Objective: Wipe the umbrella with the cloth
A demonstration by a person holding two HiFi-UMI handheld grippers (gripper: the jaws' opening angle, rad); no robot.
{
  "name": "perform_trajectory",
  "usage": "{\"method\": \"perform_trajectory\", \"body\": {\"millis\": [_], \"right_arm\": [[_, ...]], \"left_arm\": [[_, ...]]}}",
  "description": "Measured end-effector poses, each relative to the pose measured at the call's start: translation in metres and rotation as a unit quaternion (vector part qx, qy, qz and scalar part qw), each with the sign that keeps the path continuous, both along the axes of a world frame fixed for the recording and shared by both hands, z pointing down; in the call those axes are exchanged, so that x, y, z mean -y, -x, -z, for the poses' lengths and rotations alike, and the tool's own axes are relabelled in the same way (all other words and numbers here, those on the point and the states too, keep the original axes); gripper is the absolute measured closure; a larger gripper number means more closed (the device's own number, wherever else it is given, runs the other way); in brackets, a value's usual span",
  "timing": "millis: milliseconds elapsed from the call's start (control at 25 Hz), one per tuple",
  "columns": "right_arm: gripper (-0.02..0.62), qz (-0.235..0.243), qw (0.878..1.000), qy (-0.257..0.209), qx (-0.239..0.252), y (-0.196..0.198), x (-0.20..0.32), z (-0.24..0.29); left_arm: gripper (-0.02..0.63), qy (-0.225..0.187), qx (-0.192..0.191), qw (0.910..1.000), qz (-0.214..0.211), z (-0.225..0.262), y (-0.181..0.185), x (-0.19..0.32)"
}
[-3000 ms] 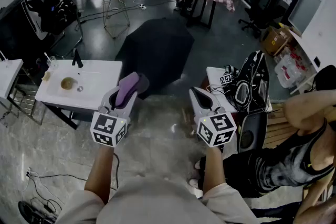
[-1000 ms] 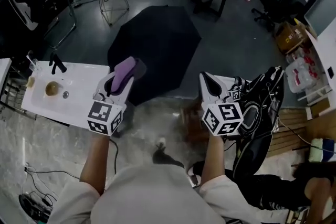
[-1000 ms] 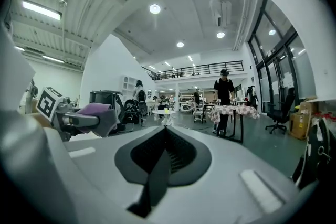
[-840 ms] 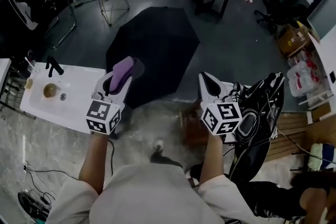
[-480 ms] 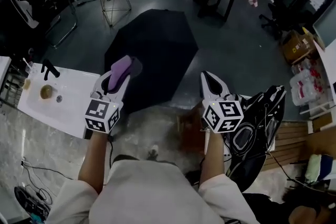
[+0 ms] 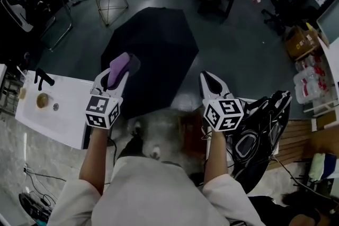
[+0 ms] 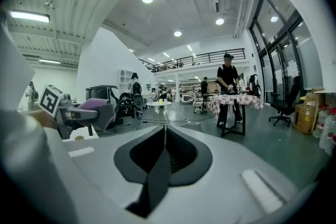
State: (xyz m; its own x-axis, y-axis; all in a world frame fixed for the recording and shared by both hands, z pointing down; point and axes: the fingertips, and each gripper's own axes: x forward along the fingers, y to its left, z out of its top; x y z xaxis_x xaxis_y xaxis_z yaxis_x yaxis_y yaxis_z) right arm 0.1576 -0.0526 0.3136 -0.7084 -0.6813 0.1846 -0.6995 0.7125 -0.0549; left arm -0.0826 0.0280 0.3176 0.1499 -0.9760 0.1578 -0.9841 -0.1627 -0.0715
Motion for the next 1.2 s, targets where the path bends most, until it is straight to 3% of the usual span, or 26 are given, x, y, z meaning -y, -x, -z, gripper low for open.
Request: {"method": "perform_trajectory", "body": {"millis": [560,1200], "right_arm": [[0.488,-0.069,0.995,0.069,0.001,0.034,0.124,-0.073],[0.443,-0.117,0.984,0.129,-0.031,0.075,0.226,-0.154]], "left_arm": [[0.476,0.02,0.01,0.9987,-0.047,-0.052,0.069,0.179],[0.476,0.1,-0.001,0.9949,-0.018,-0.172,0.169,0.373]]}}
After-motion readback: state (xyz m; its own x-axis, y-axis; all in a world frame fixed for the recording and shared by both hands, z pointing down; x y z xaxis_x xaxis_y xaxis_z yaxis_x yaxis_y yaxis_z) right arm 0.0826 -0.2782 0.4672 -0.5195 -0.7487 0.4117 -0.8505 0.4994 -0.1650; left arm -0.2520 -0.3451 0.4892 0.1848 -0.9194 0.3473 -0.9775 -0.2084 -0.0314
